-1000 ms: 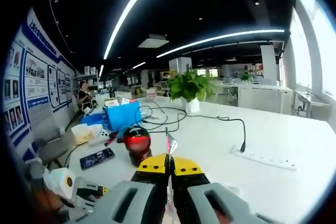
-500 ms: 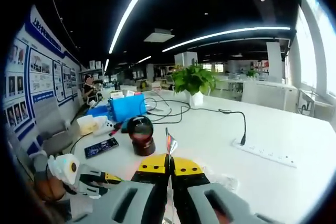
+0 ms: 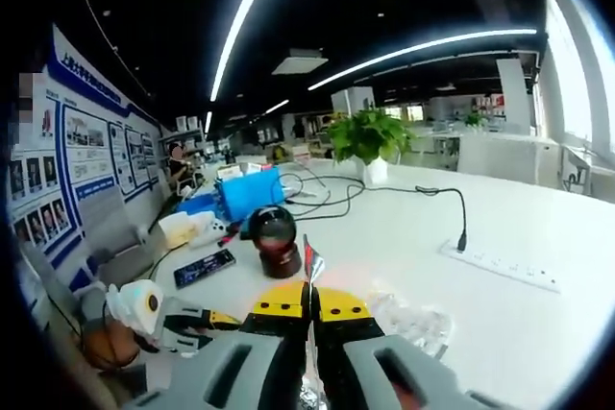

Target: Clip sheet goods on table flip sheet goods clip sheet goods scan sheet goods put sheet goods back to table

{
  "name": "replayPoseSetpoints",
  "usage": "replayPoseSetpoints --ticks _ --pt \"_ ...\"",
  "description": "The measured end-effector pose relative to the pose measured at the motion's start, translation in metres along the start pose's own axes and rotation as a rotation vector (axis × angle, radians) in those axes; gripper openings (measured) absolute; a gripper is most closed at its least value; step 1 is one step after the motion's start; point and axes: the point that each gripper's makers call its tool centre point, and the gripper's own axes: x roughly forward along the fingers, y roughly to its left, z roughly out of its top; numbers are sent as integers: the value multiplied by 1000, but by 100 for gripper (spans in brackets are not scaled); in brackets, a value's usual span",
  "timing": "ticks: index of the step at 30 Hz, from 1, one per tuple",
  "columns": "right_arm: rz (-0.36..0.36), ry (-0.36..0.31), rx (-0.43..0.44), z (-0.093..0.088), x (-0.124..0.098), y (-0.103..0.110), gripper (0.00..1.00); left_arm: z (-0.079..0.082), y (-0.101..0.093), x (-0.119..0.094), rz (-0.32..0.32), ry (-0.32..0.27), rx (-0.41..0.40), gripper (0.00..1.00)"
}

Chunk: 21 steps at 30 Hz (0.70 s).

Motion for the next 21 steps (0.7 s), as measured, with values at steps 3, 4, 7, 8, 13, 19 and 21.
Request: replayPoseSetpoints --ticks 3,4,7,8,13,19,21 --pt "-14 10 -13 -3 1 -5 0 0 0 0 1 0 -1 11" --pt "-19 14 -15 -4 2 -9 0 0 0 0 1 -1 -2 11" --pt "-36 25 -23 -6 3 -18 0 0 1 0 2 -2 -3 11" --pt "-42 24 -23 -7 3 -19 0 0 0 0 2 -2 -2 11" --pt "-69 31 -26 -9 9 -37 0 0 0 1 2 -3 -3 11" --pt "-101 47 -34 -15 18 -54 0 1 1 0 4 -6 -5 11" --pt "-116 50 -63 -16 22 -61 0 1 1 0 4 -6 -5 11"
